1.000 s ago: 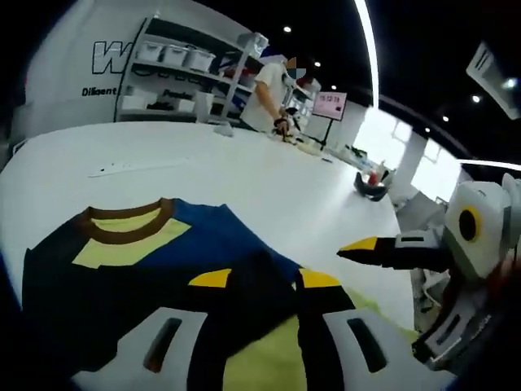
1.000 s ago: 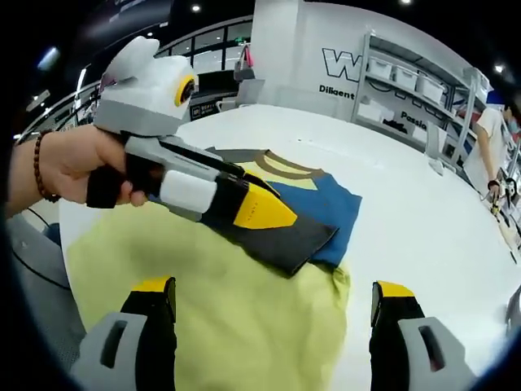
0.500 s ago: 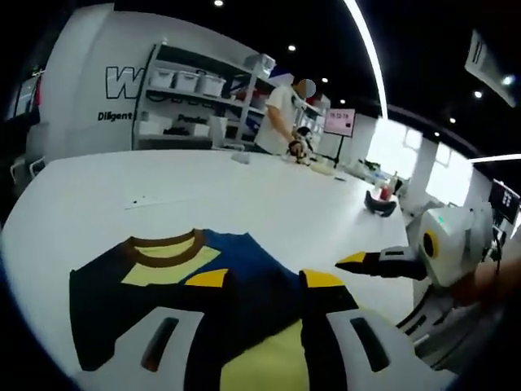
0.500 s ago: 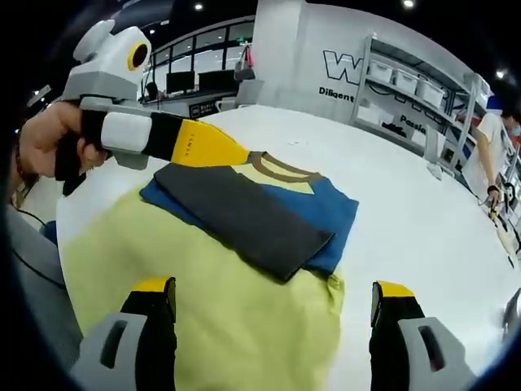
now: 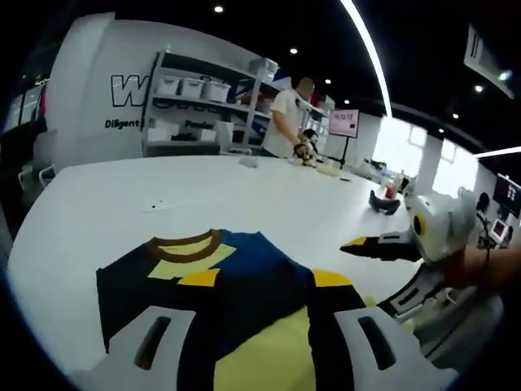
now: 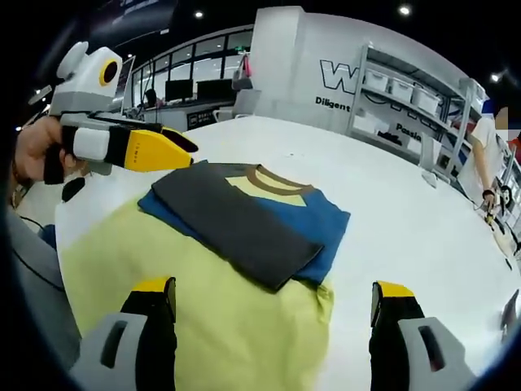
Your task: Fold the garment on the visible template until the final outline fits inside the template.
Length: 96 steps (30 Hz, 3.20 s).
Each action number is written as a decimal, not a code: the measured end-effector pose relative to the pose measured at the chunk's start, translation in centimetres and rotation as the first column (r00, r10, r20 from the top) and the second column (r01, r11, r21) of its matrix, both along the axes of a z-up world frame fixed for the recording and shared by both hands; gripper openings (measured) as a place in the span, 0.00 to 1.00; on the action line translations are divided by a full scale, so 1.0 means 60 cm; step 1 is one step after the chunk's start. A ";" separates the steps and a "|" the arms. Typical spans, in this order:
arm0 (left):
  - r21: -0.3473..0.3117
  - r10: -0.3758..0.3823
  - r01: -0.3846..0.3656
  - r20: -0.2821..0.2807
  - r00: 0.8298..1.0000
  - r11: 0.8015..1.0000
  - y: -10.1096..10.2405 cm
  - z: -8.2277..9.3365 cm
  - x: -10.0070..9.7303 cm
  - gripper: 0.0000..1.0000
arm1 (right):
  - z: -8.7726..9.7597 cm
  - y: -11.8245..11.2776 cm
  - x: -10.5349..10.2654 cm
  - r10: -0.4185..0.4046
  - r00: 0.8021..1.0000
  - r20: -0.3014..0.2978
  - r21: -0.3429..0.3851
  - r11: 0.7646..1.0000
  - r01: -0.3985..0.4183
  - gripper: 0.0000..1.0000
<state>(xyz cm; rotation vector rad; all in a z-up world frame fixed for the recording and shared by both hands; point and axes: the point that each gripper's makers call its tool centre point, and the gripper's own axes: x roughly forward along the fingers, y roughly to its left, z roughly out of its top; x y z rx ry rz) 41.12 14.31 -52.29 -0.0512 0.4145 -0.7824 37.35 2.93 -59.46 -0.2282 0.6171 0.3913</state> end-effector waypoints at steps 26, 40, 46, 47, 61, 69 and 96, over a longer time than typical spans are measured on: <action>-0.008 0.094 -0.093 0.024 0.995 0.996 0.108 0.006 -0.051 0.40 | 0.011 -0.009 -0.028 0.046 0.999 -0.026 0.016 0.999 -0.046 0.97; 0.026 0.155 -0.155 0.003 0.988 0.988 0.185 -0.010 -0.098 0.40 | 0.011 0.000 -0.054 0.133 0.991 -0.034 0.067 0.989 -0.130 0.93; 0.096 0.144 -0.145 0.014 0.989 0.985 0.207 -0.016 -0.113 0.38 | 0.004 -0.008 -0.078 0.162 0.985 -0.061 0.078 0.984 -0.157 0.92; 0.101 0.147 -0.147 0.011 0.989 0.984 0.213 -0.016 -0.115 0.38 | 0.001 -0.012 -0.083 0.166 0.984 -0.068 0.069 0.985 -0.161 0.92; 0.193 0.040 -0.028 -0.057 0.998 0.981 0.216 -0.059 -0.173 0.38 | -0.013 -0.015 -0.130 0.274 0.956 -0.106 0.026 0.962 -0.273 0.83; 0.331 -0.050 0.079 -0.095 0.994 0.940 0.222 -0.102 -0.213 0.40 | -0.031 -0.015 -0.162 0.328 0.931 -0.157 0.013 0.944 -0.331 0.77; 0.459 -0.211 0.302 -0.239 0.948 0.835 0.242 -0.171 -0.277 0.33 | -0.078 -0.041 -0.236 0.438 0.836 -0.331 -0.052 0.876 -0.479 0.43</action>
